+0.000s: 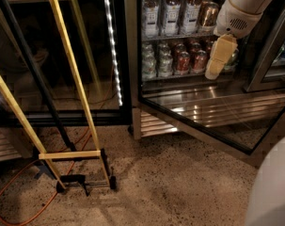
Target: Close left fridge door
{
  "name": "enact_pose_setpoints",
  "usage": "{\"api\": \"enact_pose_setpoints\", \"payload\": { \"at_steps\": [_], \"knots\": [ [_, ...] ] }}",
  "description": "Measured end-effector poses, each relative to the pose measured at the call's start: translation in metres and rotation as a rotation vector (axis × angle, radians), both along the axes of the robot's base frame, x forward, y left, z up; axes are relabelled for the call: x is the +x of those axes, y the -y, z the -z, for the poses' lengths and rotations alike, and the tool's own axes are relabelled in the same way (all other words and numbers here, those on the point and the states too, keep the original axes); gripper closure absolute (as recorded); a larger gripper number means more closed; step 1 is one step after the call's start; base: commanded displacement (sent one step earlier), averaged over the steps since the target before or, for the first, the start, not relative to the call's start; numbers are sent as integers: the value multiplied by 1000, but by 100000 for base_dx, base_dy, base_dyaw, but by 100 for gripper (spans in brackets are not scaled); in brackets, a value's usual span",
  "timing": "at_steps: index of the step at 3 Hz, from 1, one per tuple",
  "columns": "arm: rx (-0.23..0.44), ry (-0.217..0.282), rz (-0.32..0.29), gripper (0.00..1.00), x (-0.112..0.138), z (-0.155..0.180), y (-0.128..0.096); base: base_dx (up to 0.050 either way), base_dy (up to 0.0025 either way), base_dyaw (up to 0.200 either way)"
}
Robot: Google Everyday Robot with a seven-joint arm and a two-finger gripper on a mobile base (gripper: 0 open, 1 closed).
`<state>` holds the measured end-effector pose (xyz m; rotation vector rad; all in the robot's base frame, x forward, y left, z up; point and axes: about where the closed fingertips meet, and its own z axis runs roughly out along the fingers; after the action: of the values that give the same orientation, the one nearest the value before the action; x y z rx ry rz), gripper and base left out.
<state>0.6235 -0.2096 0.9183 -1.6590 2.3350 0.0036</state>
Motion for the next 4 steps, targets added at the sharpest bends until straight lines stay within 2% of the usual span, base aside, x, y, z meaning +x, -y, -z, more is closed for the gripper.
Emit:
{"api": "enact_pose_setpoints", "payload": {
  "at_steps": [4],
  "knots": [
    [0,0,0,0,0,0,0,5003,-2,41]
  ]
}}
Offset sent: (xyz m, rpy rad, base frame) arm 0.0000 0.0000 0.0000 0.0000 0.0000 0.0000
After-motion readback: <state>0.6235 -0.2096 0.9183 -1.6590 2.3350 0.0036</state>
